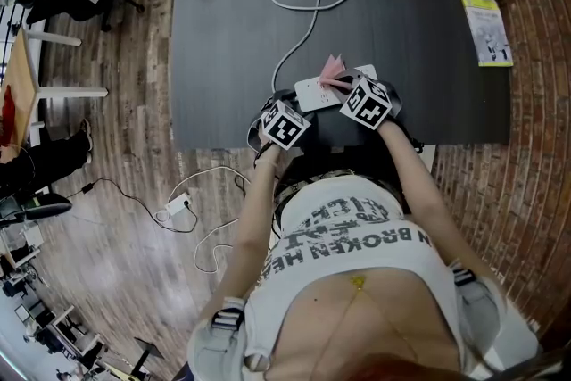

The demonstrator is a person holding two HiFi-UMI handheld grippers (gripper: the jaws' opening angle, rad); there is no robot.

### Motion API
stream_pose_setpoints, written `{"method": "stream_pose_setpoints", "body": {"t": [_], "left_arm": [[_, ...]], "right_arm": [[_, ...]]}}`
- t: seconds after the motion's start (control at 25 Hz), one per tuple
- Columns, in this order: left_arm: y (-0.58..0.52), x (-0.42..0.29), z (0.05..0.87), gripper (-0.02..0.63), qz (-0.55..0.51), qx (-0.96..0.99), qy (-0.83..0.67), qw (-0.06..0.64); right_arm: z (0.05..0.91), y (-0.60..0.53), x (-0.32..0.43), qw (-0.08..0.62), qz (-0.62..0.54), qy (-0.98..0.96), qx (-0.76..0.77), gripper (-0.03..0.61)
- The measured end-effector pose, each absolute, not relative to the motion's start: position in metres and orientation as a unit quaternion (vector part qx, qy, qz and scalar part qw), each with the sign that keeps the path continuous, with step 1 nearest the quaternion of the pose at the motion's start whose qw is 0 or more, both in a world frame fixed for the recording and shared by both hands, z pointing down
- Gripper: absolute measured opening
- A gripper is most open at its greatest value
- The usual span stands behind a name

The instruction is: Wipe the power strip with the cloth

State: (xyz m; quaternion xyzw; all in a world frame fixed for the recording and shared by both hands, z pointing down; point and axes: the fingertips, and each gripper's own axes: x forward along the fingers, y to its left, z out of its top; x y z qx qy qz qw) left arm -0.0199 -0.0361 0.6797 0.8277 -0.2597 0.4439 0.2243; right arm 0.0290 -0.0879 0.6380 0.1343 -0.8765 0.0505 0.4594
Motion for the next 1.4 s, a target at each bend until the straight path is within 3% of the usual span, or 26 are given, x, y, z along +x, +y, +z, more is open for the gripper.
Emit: {"method": "stream_pose_setpoints", "body": {"t": [1.4], "left_arm": [[-0.035, -0.019, 0.678, 0.279, 0.445, 0.828, -0.254, 0.228]], "right_arm": [[0.638, -0.105, 0.086, 0.464, 0.087, -0.860, 0.192, 0.017]]}}
